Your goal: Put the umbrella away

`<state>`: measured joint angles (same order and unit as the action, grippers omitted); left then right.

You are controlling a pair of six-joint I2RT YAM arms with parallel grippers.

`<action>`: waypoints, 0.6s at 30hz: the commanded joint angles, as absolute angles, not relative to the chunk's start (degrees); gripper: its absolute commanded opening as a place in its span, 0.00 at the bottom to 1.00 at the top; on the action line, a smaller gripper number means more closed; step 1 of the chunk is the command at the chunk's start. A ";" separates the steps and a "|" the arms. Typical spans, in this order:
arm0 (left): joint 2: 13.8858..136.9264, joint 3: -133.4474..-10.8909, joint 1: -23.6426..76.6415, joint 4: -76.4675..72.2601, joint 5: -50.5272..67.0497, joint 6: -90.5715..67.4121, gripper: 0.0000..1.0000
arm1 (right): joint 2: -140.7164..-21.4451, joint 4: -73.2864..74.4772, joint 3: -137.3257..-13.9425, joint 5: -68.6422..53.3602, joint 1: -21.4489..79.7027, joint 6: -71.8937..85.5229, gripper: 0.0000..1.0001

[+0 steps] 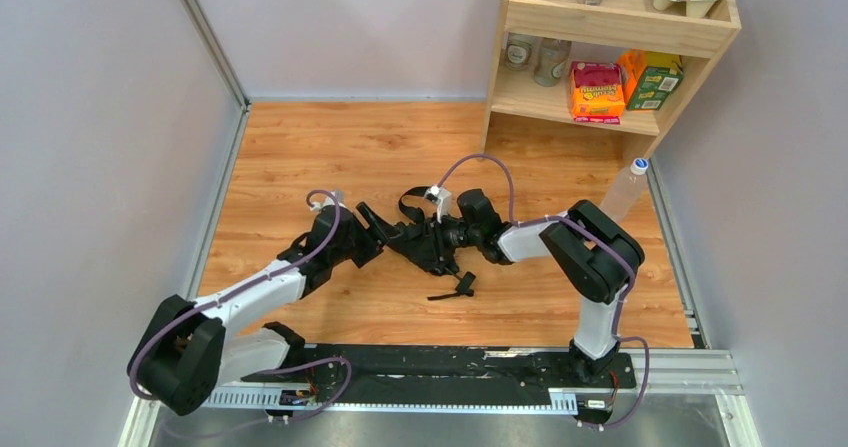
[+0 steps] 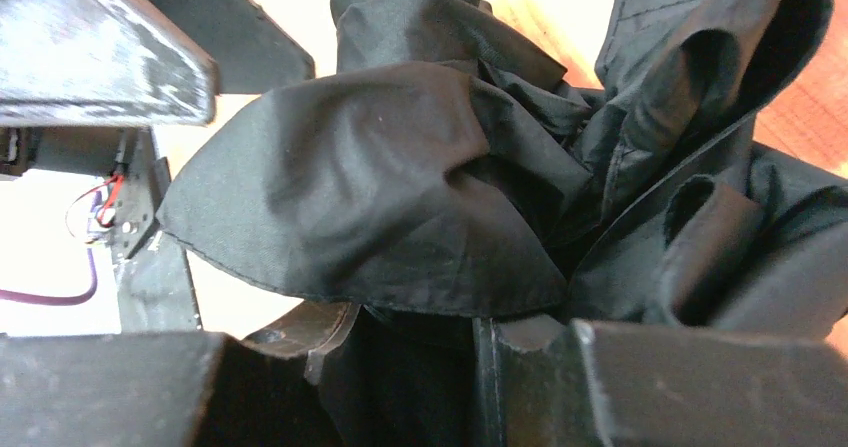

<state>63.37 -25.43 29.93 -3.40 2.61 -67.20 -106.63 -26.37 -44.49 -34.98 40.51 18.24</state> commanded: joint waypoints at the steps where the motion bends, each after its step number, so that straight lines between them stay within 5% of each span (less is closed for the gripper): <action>1: 68.28 -26.63 30.49 -8.17 4.31 -70.22 0.79 | -114.07 -10.99 -41.92 -40.86 39.29 21.09 0.00; 18: 80.94 -25.48 35.33 -19.81 -6.07 -76.99 0.80 | -118.65 -11.87 -45.70 -48.34 36.74 25.31 0.00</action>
